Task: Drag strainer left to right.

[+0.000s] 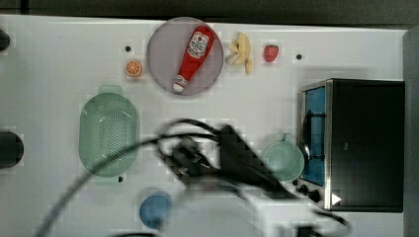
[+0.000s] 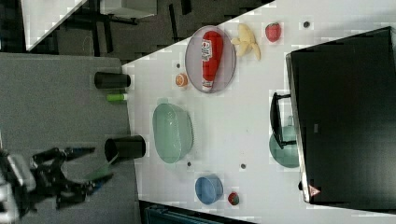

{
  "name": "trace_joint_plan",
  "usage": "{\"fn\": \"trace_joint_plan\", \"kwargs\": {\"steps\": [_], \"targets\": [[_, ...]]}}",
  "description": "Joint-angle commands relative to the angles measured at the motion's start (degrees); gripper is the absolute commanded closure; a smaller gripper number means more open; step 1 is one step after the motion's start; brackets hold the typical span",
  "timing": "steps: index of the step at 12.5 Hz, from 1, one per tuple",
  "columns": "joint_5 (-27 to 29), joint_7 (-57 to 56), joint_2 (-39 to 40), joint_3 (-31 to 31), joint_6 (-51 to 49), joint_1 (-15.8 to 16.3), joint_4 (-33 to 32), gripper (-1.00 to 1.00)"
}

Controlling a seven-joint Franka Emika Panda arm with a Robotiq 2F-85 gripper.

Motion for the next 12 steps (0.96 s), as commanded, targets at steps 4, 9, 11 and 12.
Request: {"fn": "trace_joint_plan", "kwargs": {"steps": [4, 9, 11, 12], "targets": [[0.7, 20.3, 15.3, 17.9, 10.3, 3.2, -3.7, -1.0], [0.1, 48.1, 30.6, 27.5, 24.3, 3.4, -3.8, -1.0], [-1.6, 59.7, 36.5, 28.9, 28.7, 3.8, -4.0, -1.0], [-3.2, 65.6, 39.2, 28.9, 30.6, 4.3, -4.1, -1.0]]}}
